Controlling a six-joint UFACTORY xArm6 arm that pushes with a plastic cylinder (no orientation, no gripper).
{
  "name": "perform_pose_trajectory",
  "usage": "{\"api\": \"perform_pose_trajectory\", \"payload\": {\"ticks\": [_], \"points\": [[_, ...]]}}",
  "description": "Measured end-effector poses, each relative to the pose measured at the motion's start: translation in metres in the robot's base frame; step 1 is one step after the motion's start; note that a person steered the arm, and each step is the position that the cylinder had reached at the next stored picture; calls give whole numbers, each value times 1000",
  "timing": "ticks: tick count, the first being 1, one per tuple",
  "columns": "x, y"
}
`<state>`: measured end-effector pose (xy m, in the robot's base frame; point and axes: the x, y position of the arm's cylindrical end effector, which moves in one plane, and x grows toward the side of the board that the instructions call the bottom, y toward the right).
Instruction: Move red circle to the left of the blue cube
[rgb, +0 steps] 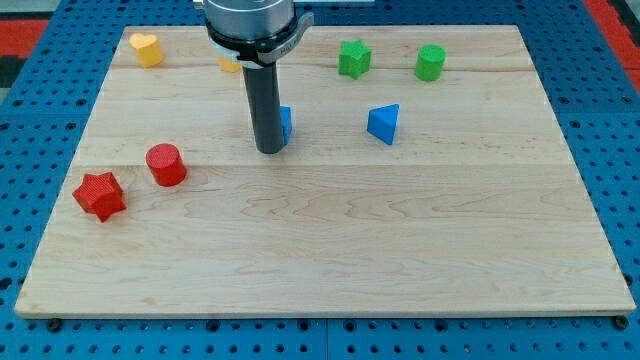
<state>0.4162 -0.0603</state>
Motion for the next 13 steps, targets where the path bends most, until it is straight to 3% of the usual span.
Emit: {"api": "perform_pose_trajectory", "payload": {"ticks": [2, 3, 4, 6, 11, 13], "points": [[11, 8], [65, -25], [78, -95], [51, -154], [64, -130], [36, -105]]}}
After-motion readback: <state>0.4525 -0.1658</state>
